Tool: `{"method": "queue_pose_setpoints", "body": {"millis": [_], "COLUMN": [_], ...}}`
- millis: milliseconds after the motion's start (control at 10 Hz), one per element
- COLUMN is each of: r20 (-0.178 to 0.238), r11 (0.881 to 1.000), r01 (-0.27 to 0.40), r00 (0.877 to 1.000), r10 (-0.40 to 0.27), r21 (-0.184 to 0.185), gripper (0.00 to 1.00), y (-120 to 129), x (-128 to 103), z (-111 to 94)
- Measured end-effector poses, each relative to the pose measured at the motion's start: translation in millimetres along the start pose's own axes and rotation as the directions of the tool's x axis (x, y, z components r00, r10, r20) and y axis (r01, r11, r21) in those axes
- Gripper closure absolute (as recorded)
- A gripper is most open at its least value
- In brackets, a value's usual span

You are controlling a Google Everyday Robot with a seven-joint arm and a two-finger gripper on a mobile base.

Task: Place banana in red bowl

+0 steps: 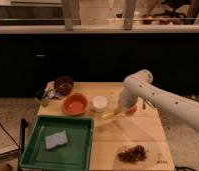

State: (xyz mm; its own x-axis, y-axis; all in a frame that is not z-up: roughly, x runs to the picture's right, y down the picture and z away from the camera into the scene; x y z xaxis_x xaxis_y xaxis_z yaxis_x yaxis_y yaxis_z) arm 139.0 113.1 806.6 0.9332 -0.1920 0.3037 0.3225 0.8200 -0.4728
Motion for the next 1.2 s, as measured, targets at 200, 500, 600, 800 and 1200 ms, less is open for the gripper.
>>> {"method": "queue_pose_setpoints", "body": {"millis": [200, 500, 600, 800, 1200], "r20": [0.000, -0.005, -0.007, -0.009, -0.022], "r11": [1.000, 1.000, 1.000, 0.999, 0.996], "r01": [0.007, 0.014, 0.020, 0.038, 0.083], "r00": [1.000, 1.000, 1.000, 0.999, 0.996], "r10": [-0.007, -0.014, -0.020, -0.038, -0.082], "r21": [0.004, 0.011, 0.012, 0.009, 0.013], "gripper": [0.92, 0.92, 0.92, 0.92, 0.92], "y": [-10, -23, -27, -34, -50], "x": [-6, -8, -10, -16, -29], "z": [2, 0, 0, 1, 0]}}
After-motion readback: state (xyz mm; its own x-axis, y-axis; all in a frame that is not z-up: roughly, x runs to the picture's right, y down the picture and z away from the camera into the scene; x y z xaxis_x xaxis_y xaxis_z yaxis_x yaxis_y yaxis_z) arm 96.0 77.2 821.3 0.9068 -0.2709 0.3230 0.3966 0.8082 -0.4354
